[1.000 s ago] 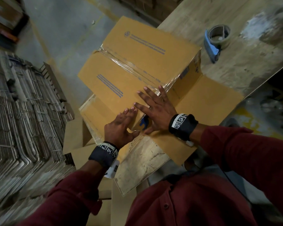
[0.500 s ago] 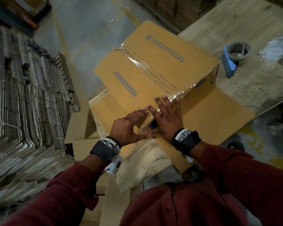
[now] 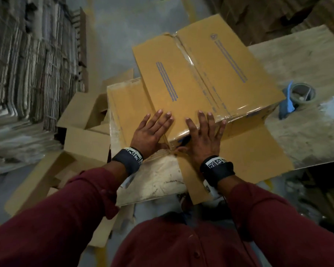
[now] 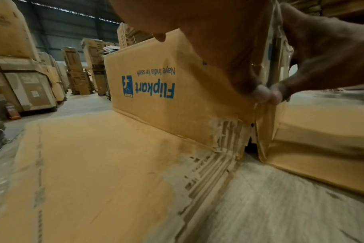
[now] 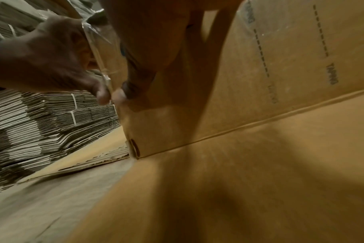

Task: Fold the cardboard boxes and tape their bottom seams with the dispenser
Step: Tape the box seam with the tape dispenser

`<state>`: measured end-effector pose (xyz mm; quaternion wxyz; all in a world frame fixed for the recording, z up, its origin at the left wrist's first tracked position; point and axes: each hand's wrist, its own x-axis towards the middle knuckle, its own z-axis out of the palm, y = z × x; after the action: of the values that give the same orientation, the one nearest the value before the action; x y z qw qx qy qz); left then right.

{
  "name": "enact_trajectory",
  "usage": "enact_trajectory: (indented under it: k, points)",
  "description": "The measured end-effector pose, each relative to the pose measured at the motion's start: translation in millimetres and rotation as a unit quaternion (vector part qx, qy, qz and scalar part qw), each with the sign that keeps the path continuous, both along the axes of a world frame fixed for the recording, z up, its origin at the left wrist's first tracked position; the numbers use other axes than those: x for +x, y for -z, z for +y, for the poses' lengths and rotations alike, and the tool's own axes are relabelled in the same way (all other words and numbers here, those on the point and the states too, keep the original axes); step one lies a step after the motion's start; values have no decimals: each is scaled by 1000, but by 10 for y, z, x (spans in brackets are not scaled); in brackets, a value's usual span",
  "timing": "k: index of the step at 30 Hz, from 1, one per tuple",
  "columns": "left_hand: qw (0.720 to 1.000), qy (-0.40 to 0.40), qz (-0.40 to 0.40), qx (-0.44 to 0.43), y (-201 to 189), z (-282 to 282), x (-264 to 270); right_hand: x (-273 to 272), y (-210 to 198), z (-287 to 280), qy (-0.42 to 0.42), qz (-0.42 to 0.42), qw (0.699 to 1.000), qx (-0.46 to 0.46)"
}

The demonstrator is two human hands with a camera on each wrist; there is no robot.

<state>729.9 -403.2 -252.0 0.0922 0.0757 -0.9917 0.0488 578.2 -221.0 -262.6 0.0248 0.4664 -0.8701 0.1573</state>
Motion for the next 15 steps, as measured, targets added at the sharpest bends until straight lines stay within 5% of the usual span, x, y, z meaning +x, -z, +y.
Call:
enact_trajectory:
  k: [15]
  points:
    - [991,16,31,126,-61,-13,-6,-39,73,14,-1,5,997,-72]
